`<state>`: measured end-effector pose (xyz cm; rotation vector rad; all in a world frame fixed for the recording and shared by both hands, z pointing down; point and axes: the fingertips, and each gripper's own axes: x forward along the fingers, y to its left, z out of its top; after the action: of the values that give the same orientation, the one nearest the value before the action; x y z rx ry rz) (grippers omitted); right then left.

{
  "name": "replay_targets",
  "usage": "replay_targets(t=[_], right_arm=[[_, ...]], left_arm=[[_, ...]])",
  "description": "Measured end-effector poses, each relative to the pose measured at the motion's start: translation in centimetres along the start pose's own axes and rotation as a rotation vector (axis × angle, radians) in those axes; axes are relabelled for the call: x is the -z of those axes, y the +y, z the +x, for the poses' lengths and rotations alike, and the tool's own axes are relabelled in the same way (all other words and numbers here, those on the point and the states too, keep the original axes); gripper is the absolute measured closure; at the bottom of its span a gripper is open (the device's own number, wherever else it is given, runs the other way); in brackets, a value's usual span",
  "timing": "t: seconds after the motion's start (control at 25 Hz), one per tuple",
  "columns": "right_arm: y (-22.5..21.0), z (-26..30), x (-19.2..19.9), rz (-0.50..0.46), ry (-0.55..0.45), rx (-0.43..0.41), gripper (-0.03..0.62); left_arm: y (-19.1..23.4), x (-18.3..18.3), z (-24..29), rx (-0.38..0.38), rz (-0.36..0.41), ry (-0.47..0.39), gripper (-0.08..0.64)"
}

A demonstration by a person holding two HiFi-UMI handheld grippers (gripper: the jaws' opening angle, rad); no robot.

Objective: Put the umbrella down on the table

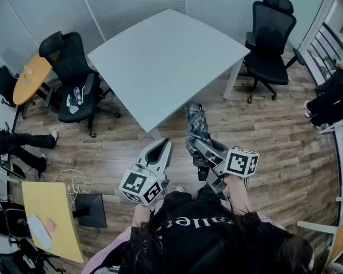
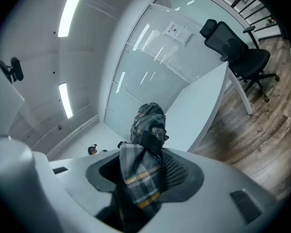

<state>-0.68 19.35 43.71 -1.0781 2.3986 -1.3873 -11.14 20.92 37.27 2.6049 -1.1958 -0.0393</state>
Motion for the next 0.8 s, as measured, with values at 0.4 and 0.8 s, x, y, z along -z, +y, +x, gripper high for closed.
replay_targets(t=[0.4,0.8], right_arm=[[-1.6,-0.2,-1.2,0.023,0.018,-0.015,0.382],[-4.7,-2.0,-4.8,0.039,0.038,-0.019,0.380]], left_arm=[[-0.2,0.2,2.1,-0.020,-0.003,-0.005,0.534],[-2.3,0.2,6.9,-0.033,-0.009,-0.005,0.534]])
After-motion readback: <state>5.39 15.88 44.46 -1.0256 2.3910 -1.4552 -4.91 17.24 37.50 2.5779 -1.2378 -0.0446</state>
